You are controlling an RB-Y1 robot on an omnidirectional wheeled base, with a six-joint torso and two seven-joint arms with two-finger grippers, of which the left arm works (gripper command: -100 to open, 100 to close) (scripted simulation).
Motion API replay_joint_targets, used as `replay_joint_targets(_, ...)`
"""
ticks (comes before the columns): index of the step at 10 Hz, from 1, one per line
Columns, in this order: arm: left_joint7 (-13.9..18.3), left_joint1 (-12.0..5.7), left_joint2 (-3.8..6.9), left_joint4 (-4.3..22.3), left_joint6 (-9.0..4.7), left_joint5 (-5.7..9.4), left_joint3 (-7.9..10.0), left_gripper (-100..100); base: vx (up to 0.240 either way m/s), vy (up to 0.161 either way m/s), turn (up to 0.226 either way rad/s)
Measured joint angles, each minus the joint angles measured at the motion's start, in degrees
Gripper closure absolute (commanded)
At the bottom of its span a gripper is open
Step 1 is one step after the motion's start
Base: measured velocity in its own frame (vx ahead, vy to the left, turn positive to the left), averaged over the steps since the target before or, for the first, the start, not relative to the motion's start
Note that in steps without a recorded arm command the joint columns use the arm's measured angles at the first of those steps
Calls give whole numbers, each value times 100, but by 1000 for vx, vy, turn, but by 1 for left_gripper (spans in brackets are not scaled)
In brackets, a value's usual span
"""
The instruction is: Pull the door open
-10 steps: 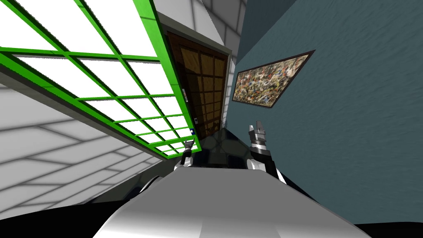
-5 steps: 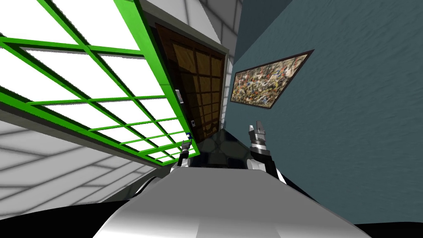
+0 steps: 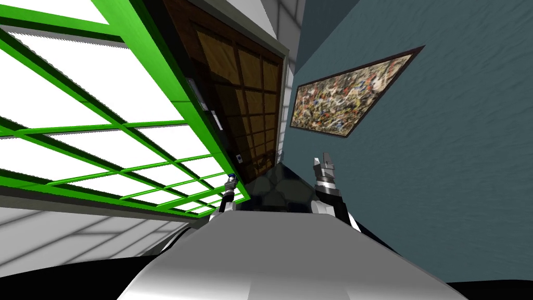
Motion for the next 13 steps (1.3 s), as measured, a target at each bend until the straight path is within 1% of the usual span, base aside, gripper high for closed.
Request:
replay_joint_targets(1,-4,-7,17,6,7,5,13,100,-31,0,-21)
replay_joint_targets(4,-6,5,0,17,25,0,-2,100,-9,-2,0)
replay_joint_targets(5,-4,9,-2,19,26,0,-3,100,-180,44,-117)
replay_joint_targets(8,233,54,174,-64,-39,-100,-202,100,-261,14,-111)
replay_joint_targets(9,363,42,225,34,-102,-152,-308,100,-307,30,-135)
replay_joint_targets(11,559,216,348,-151,-75,-241,-508,100,-277,46,-107)
replay_joint_targets(12,666,232,391,-123,-114,-288,-603,100,-116,-3,-16)
replay_joint_targets(13,691,256,379,-103,-113,-299,-629,100,-170,16,-72)
